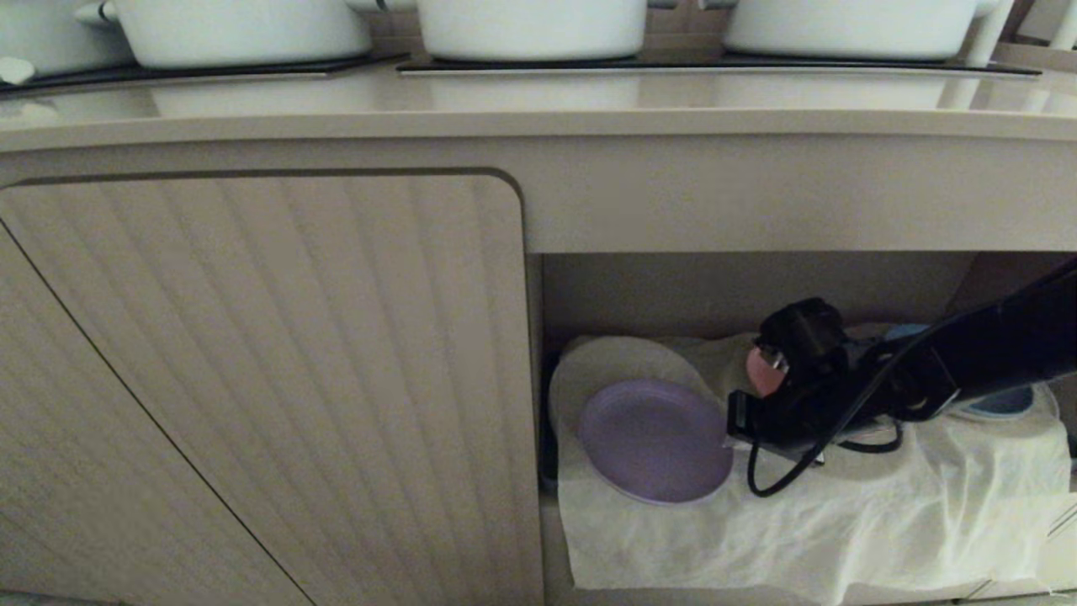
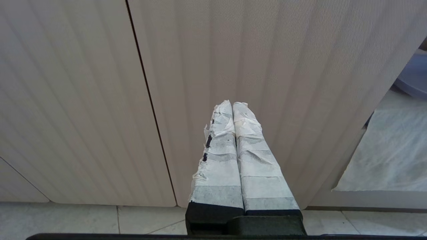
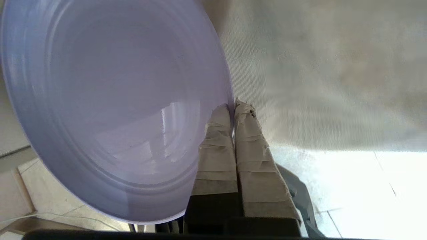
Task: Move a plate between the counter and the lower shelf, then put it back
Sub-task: Pick up the plate in the cupboard, then put the plate
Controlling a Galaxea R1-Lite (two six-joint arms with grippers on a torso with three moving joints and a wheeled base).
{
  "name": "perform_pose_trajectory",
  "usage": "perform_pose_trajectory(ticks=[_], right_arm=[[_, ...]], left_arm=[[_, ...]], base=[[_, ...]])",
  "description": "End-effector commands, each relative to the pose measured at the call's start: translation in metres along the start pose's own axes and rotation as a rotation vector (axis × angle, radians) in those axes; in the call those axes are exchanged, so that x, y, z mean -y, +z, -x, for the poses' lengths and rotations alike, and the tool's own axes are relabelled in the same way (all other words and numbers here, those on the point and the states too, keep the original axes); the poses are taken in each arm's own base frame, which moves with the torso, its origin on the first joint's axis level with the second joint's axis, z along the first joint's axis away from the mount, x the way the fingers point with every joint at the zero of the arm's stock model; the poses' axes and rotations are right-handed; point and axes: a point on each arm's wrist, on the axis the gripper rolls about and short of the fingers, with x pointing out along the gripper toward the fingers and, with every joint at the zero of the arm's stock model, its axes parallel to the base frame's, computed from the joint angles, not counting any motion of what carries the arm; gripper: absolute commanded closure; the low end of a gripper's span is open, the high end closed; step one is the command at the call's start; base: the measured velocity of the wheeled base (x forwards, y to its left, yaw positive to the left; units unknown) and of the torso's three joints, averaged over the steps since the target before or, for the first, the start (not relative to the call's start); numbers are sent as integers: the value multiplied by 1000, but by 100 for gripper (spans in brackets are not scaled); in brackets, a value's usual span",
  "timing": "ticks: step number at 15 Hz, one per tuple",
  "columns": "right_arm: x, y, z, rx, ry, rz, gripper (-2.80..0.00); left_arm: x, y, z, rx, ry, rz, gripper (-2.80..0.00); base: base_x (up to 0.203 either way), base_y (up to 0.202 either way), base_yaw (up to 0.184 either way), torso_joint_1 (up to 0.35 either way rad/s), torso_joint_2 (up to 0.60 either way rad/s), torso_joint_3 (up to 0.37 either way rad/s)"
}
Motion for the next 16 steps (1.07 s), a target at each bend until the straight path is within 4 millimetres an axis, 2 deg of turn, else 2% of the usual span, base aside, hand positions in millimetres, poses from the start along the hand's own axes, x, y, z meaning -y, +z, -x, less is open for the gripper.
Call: perform_pose_trajectory(ticks=[1,4,10,16], right_arm=[[-1,-2,12,17,12,-16,0],[1,-7,24,27,17,-21,0],[11,-30,51,22,15,-22,0],[25,-62,86,33,21,-19,0]], left_arm=[[0,0,0,0,1,0,0],[0,0,0,0,1,0,0],[0,0,0,0,1,0,0],[0,0,0,0,1,0,0]], base=[[0,0,0,0,0,0],[0,0,0,0,0,0],[0,0,0,0,0,0],[0,0,0,0,0,0]])
